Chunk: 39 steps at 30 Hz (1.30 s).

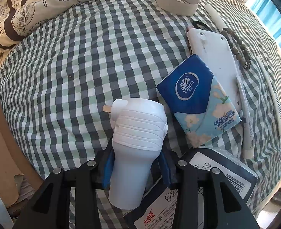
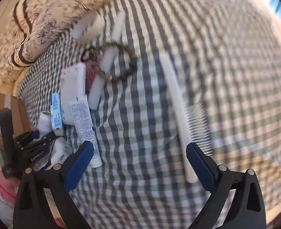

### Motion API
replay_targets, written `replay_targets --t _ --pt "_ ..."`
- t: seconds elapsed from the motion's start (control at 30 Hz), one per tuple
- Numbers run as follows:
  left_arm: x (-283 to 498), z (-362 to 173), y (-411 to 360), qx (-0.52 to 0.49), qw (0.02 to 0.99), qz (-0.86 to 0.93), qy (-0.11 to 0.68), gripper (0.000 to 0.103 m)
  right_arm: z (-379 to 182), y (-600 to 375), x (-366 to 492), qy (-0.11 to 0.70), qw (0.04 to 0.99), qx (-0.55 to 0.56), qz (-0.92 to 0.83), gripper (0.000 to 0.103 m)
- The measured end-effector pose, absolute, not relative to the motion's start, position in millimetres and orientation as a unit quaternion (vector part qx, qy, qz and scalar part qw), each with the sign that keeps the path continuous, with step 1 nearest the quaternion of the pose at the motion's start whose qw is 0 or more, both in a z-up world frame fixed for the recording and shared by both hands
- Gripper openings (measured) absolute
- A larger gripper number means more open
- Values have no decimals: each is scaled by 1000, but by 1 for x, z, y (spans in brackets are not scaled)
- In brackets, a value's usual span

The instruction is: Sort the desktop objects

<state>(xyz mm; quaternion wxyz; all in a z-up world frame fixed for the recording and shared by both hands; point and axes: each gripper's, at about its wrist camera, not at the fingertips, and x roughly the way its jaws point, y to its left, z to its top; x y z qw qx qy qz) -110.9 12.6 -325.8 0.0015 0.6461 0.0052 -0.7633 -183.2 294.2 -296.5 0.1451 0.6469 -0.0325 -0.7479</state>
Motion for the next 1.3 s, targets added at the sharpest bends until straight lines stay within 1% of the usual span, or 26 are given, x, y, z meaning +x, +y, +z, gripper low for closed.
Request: replay_targets --t 0.03,0.17,0.23,0.4,0.43,0.47,0.53,0.6,0.67,0.8,0.9,1.03,1.1,1.17,1.3 --pt "-110 -326 13 646 2 -763 6 44 -292 302 -185 -26 137 645 -751 98" --pt "-105 -325 13 645 0 -764 6 44 -290 313 -195 -44 117 644 -755 98" --pt "-102 -326 12 644 -2 -765 7 44 -301 307 -205 -45 105 652 -750 98" --pt "-102 -328 6 644 -3 -765 10 45 -339 322 -214 -10 83 686 -723 98" --pt "-101 -328 6 644 -3 -765 11 45 -342 321 -214 -2 83 686 -723 97" --pt "-100 -327 6 643 -5 -765 11 43 -344 320 -214 7 81 684 -725 94" --pt "-97 -325 3 642 -10 -766 19 41 -342 321 -213 24 64 681 -729 77" --pt "-95 -321 -1 640 -11 -768 26 41 -333 332 -212 7 54 677 -734 38" --pt "-92 -314 -5 635 -7 -772 35 40 -327 343 -213 -11 54 677 -734 31" --pt "-84 -295 -14 619 4 -784 54 40 -312 344 -212 0 68 669 -740 31" --pt "-82 -280 -27 610 12 -790 68 40 -295 339 -210 -12 81 657 -749 31" --pt "-85 -254 -42 594 24 -801 68 40 -275 325 -206 -15 106 650 -752 31" --pt "-92 -238 -37 586 30 -807 69 40 -263 323 -204 -19 124 647 -752 31" --pt "-104 -229 -32 579 39 -811 74 40 -250 308 -202 -16 141 644 -752 31" --pt "-112 -194 -39 570 67 -815 82 40 -215 268 -193 -6 187 629 -755 31"
